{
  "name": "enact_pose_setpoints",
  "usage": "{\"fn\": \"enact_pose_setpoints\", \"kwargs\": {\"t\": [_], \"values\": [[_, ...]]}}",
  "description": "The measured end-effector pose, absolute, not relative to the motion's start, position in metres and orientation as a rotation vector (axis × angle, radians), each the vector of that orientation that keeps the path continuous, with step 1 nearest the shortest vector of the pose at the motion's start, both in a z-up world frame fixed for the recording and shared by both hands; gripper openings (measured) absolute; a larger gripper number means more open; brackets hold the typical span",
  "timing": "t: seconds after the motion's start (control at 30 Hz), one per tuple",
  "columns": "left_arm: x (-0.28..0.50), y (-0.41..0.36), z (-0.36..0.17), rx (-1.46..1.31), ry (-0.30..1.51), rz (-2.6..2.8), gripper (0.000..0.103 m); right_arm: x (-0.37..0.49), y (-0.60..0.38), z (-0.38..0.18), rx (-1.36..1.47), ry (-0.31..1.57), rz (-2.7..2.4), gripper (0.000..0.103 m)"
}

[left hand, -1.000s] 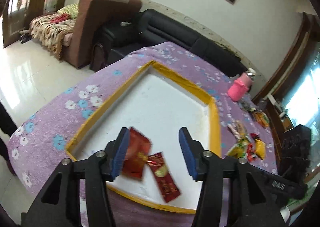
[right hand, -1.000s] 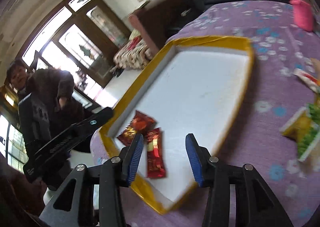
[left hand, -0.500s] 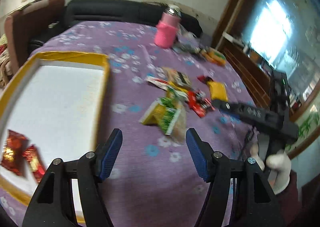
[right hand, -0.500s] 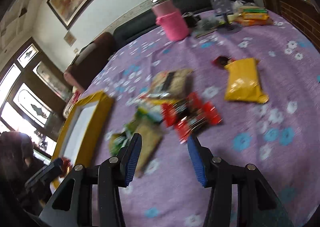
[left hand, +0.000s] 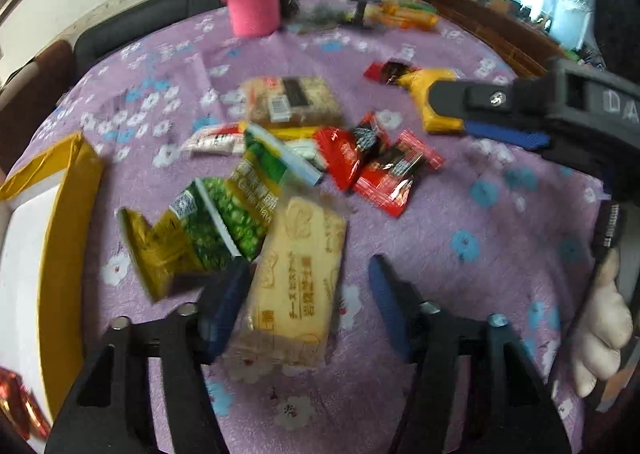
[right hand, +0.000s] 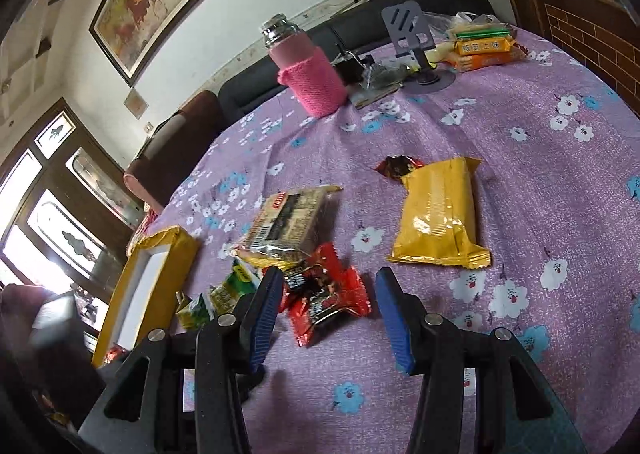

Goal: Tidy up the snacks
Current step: 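Grasp the cream biscuit pack with the left tool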

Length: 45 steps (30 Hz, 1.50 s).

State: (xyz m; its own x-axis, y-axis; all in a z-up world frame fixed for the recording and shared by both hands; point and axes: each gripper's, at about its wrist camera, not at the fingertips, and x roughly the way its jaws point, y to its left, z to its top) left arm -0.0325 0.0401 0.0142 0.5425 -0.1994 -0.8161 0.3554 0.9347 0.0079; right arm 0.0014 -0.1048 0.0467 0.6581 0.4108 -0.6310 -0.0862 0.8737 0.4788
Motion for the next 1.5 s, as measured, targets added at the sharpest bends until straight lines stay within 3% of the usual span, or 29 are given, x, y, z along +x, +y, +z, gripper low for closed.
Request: {"fn": "enact_pose_setpoints", "kwargs": {"t": [0.07, 0.43, 0.5, 1.0, 1.13, 1.23, 1.43, 1.5], "values": [[-0.036, 0.046, 0.017, 0.168, 0.962, -0.329, 0.030, 0.000, -0.103, 0.048, 0.436, 0.806, 0.293, 0.051], [-0.036, 0.057, 0.015, 0.103, 0.934, -0.293, 0.031, 0.002, -0.106, 0.042, 0.476, 0.840, 0.287, 0.052], [-0.040, 0.055, 0.017, 0.088, 0.936, -0.340, 0.011, 0.001, -0.103, 0.042, 0.452, 0.833, 0.275, 0.052], [-0.063, 0.100, 0.056, -0.071, 0.832, -0.376, 0.009, 0.002, -0.099, 0.041, 0.367, 0.822, 0.223, 0.054], [-0.066, 0.122, 0.061, -0.126, 0.818, -0.331, 0.009, -0.006, -0.132, 0.051, 0.462, 0.744, 0.168, 0.058], [-0.069, 0.132, 0.059, -0.128, 0.825, -0.313, 0.010, -0.007, -0.152, 0.049, 0.541, 0.733, 0.136, 0.059], [-0.066, 0.125, 0.040, -0.098, 0.894, -0.330, 0.023, 0.000, -0.144, 0.043, 0.522, 0.773, 0.158, 0.059], [-0.062, 0.109, 0.031, -0.034, 0.922, -0.343, 0.049, -0.001, -0.141, 0.044, 0.510, 0.771, 0.158, 0.059]]}}
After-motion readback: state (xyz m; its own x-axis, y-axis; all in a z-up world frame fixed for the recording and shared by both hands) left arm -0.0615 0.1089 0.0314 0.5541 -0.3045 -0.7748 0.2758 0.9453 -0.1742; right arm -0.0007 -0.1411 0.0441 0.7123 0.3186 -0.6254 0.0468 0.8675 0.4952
